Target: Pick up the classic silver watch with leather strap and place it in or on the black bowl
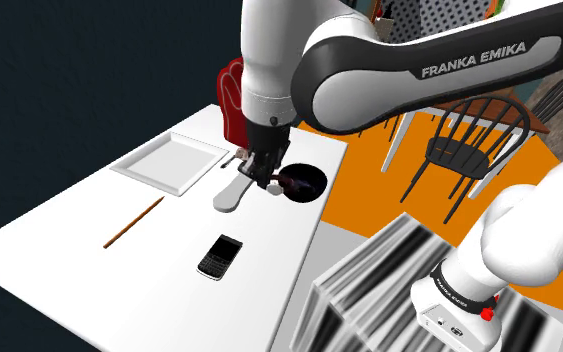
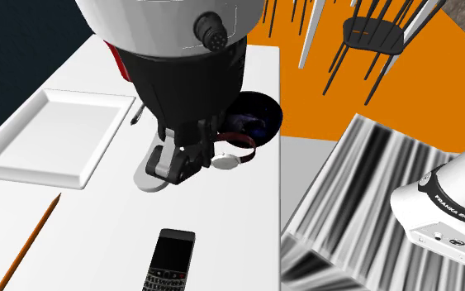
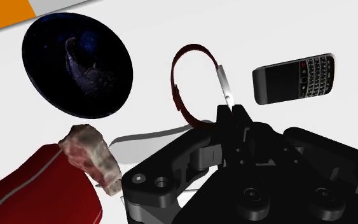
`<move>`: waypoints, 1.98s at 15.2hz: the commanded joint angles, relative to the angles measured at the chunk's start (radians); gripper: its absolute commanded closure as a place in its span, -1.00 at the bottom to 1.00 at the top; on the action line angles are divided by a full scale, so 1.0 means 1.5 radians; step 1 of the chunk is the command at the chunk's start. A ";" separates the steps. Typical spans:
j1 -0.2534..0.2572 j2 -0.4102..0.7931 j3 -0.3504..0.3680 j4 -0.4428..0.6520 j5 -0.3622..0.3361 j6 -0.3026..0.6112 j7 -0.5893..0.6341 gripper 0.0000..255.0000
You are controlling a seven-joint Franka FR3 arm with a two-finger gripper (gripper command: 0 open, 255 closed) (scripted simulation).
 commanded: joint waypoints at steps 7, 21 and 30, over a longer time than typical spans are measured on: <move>-0.018 -0.064 -0.056 -0.020 0.026 -0.033 -0.088 1.00; -0.059 -0.132 -0.167 -0.122 0.028 0.010 -0.244 1.00; -0.059 -0.112 -0.158 -0.186 0.025 0.093 -0.234 1.00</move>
